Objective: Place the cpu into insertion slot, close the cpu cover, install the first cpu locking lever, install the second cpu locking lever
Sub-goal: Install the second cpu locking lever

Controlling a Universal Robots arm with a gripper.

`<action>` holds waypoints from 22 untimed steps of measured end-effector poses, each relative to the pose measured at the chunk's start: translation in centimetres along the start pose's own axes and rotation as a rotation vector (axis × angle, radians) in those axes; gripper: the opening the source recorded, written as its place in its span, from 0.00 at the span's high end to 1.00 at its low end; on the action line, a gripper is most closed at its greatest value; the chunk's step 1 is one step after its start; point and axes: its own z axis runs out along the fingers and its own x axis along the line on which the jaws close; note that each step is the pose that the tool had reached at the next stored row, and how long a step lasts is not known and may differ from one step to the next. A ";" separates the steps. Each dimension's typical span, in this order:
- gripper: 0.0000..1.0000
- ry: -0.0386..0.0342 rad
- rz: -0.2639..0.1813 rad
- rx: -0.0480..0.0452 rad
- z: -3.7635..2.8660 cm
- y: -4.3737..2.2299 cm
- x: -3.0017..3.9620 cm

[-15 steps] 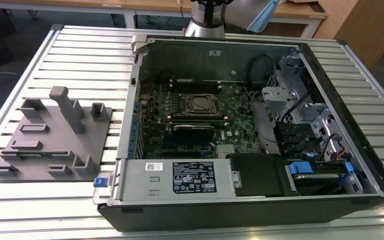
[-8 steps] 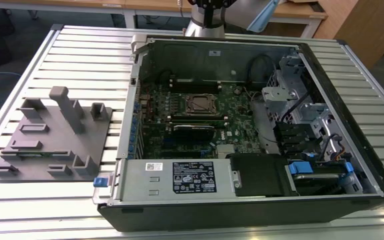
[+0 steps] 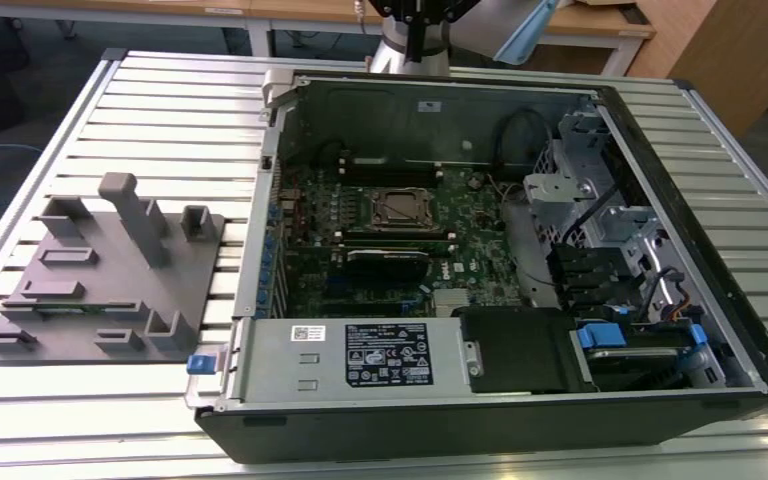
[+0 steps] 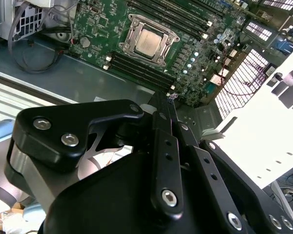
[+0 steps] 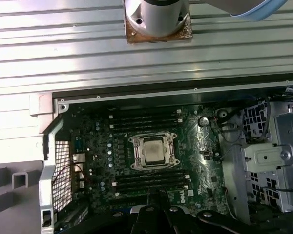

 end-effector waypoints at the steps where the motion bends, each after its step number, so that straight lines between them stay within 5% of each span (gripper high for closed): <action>1: 0.89 0.0001 0.000 -0.0004 0.07 -0.01 0.00; 22: 0.89 0.0011 0.000 -0.0097 1.51 -0.20 0.05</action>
